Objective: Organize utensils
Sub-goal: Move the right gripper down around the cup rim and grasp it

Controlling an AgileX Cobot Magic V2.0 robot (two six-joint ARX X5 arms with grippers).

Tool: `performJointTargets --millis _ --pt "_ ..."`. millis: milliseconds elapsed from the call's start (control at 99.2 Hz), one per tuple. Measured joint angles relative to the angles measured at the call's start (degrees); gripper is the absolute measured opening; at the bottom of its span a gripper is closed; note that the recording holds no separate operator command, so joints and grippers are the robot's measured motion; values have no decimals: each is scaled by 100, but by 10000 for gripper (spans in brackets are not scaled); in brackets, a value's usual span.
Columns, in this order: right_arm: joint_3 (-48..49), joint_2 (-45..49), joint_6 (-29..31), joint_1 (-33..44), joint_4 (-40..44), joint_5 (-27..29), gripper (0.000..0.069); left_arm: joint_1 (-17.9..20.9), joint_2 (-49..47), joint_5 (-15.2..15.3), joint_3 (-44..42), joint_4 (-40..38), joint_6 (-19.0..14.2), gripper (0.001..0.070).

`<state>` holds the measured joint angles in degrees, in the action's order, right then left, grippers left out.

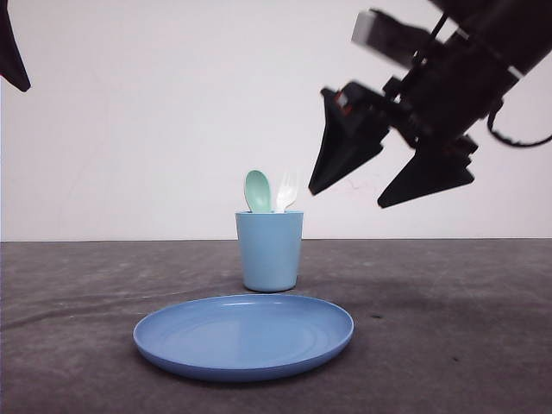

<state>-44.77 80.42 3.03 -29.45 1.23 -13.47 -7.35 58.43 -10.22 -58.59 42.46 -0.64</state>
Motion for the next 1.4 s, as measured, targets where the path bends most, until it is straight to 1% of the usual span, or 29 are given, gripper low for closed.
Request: performJointTargets --millis 202,323,393,595,756,1019,1129,1180,1311,1351,1402 --pt "2 636 42 0 -802 -28 680 0 0 0 0 0 0 272" --pt "2 1038 52 0 -1344 -289 680 0 0 0 0 0 0 272" --pt "-35 1252 70 -7 -1512 -328 680 0 0 0 0 -2 0 272" --pt "-487 1869 87 -7 -1609 -328 680 0 0 0 0 0 0 272" --pt "-922 2236 87 -11 -1637 -483 680 0 0 0 0 0 0 272" --pt "-1604 2682 87 -90 -1526 -586 680 0 0 0 0 0 0 272" --pt "-1696 2739 85 -131 -1473 -590 678 0 0 0 0 2 0 272" --pt "-1696 2745 83 -153 -1473 -590 652 0 0 0 0 0 0 272" --pt "-1698 2782 57 -162 -1458 -586 508 0 0 0 0 0 0 272" --pt "-1703 2785 57 -162 -1458 -586 482 0 0 0 0 0 0 272" --pt "-1703 2782 44 -162 -1471 -584 468 0 0 0 0 0 0 272"
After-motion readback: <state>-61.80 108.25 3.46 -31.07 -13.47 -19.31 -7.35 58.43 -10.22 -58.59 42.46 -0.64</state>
